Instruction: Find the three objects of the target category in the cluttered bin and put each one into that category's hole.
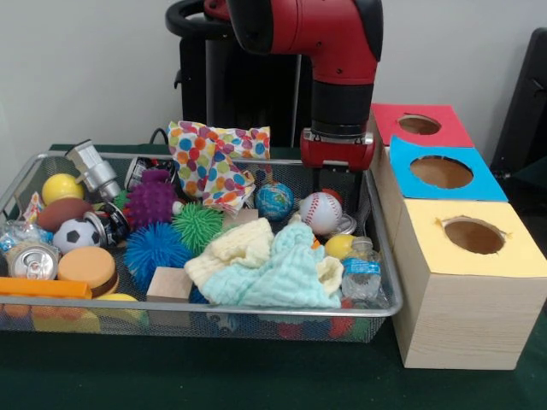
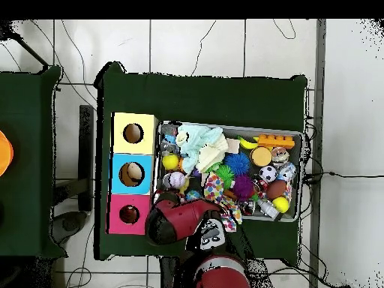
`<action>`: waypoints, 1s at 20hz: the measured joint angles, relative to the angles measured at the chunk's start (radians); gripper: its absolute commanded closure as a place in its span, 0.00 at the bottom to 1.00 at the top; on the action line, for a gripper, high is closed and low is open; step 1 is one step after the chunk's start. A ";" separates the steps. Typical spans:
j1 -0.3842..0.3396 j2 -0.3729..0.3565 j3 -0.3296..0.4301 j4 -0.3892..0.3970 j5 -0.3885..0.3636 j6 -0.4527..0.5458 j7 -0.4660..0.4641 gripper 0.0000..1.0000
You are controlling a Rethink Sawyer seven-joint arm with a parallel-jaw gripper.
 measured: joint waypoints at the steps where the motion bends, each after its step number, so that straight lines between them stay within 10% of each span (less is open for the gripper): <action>1: 0.007 0.005 -0.007 -0.003 0.000 -0.006 0.000 0.00; 20: 0.100 0.021 -0.134 -0.080 -0.023 -0.041 0.000 0.00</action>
